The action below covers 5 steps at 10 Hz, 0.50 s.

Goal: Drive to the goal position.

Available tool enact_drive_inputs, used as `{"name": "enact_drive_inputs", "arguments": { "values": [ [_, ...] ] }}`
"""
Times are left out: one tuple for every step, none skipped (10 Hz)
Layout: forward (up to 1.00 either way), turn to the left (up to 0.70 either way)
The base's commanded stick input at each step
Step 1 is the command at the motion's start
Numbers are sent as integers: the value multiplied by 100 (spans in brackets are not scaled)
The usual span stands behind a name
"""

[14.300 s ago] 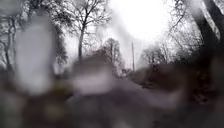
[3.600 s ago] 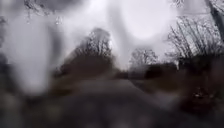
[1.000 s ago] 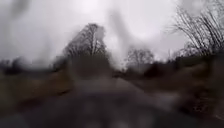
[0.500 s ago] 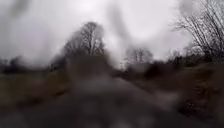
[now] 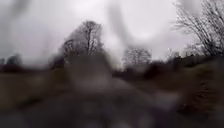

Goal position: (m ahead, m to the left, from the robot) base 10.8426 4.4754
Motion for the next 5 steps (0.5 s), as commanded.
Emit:
{"name": "enact_drive_inputs", "arguments": {
  "values": [
    [85, 0],
    [85, 0],
    [85, 34],
    [85, 34],
    [85, 26]
  ]
}}
